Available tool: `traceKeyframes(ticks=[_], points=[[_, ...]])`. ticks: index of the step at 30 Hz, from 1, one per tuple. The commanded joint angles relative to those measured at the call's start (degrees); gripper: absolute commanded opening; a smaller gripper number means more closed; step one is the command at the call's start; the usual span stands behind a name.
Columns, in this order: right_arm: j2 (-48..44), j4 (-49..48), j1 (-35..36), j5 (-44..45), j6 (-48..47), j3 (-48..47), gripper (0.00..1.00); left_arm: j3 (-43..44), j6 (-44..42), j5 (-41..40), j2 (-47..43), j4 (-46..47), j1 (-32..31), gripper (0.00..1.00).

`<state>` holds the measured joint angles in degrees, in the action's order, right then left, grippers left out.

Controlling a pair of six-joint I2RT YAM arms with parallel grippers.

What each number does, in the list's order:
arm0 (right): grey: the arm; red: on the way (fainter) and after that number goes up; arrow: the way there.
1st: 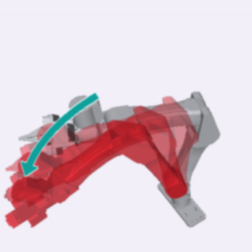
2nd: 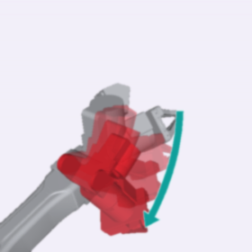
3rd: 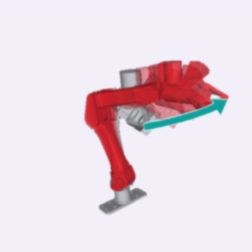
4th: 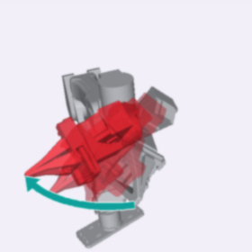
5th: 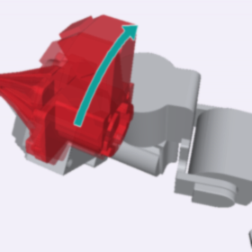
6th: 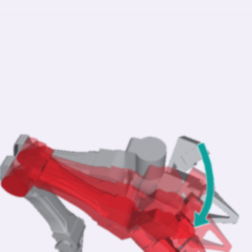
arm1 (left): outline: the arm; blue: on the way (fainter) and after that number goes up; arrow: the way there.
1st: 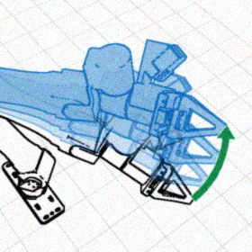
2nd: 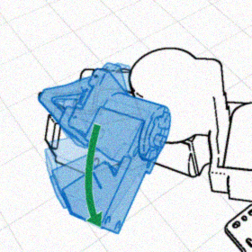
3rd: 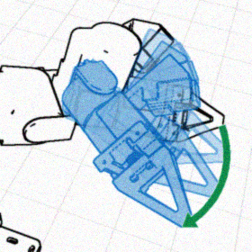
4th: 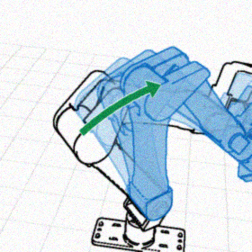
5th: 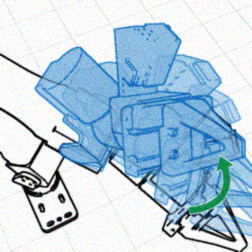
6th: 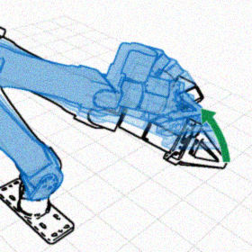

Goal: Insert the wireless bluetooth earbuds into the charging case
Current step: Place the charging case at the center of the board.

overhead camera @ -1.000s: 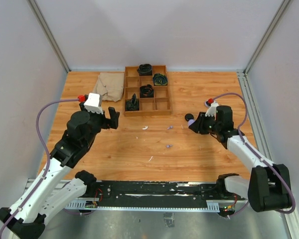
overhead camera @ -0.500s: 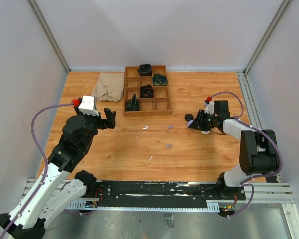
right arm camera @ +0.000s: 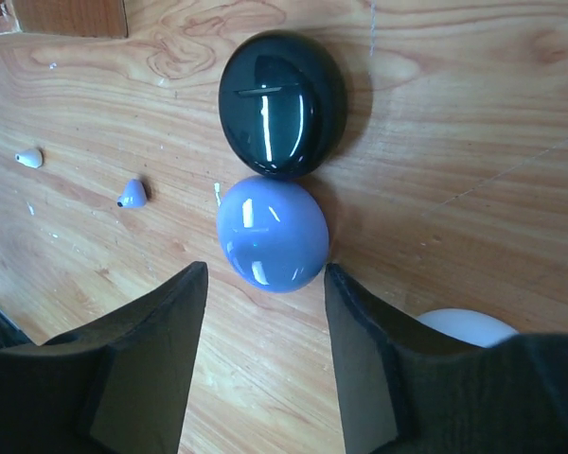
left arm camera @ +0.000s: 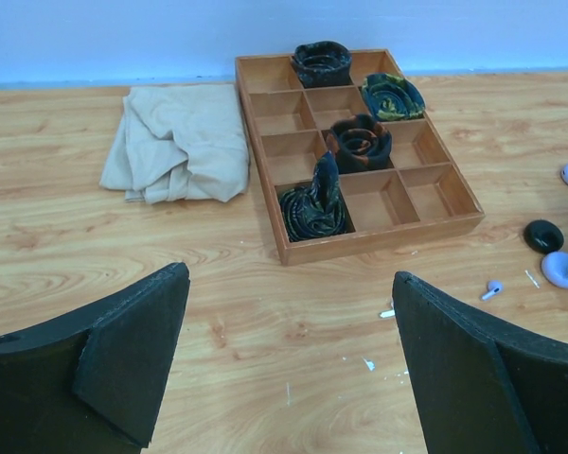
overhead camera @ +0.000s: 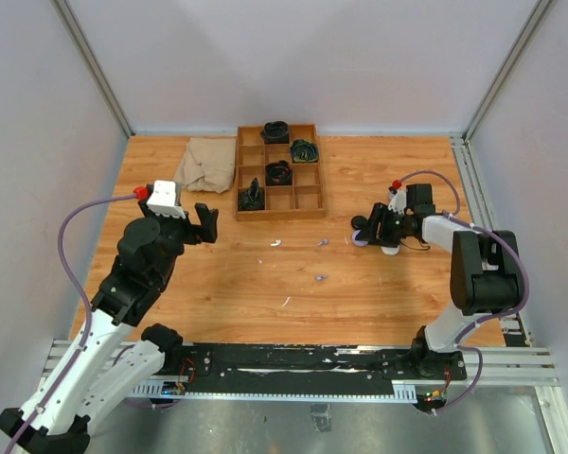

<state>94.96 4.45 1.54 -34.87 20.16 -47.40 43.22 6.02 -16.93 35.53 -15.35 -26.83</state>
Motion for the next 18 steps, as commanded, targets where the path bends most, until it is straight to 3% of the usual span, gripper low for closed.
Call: traceKeyframes(ticks=[1, 8, 18], points=[[0.01, 4.58, -0.93, 3.45, -3.06, -1.99, 0.56, -0.55, 0.22, 0.73, -0.02, 2.25, 0.81, 0.94], [-6.06, 9.23, -0.71, 6.33, -5.59, -3.01, 0.61, -0.55, 0.39, 1.65, 0.37, 2.26, 1.15, 0.94], [-14.39, 14.77, -0.57, 23.25, -8.57, -1.10, 0.73, -0.68, 0.57, 2.55, 0.20, 2.43, 1.43, 0.94]])
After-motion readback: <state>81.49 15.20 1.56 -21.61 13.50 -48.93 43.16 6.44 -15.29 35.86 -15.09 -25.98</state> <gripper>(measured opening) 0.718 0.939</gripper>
